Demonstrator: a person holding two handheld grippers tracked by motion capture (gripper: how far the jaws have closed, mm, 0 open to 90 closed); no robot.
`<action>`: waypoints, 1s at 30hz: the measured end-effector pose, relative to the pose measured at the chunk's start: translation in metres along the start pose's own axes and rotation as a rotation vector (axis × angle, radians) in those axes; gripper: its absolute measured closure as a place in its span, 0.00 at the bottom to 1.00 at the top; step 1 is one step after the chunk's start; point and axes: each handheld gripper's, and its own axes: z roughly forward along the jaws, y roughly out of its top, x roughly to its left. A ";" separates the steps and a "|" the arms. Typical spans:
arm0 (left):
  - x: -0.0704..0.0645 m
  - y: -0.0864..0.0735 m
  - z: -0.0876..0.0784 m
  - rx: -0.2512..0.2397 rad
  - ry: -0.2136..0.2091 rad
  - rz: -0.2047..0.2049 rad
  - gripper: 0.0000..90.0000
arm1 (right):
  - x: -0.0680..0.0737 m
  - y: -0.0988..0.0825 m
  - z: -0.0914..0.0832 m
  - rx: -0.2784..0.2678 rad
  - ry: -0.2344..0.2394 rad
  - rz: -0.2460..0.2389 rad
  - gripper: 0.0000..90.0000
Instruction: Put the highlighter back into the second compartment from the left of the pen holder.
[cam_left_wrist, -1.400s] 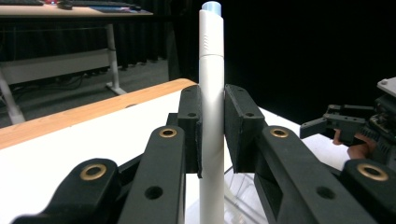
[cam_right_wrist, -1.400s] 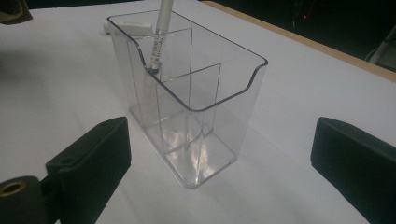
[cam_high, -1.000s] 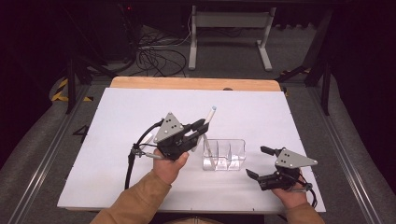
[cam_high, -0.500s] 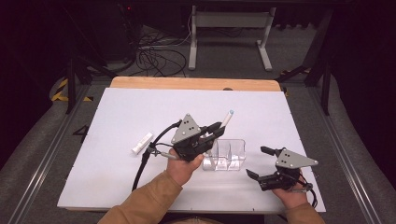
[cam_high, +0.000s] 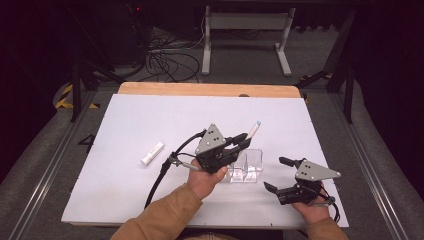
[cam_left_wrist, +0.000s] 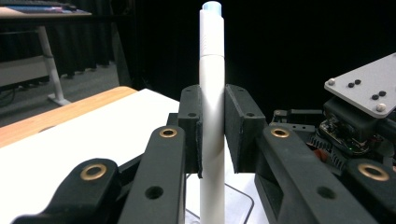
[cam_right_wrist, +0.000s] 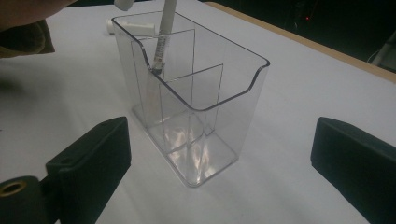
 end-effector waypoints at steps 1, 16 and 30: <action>0.000 0.000 0.001 0.004 0.000 0.002 0.86 | 0.000 0.000 0.000 0.000 0.001 0.001 0.06; -0.004 -0.006 0.020 0.013 0.004 0.014 0.86 | 0.000 -0.001 0.000 0.004 0.004 -0.004 0.06; -0.002 -0.008 0.022 0.031 0.021 0.016 0.86 | 0.000 -0.001 0.000 0.000 0.009 -0.001 0.06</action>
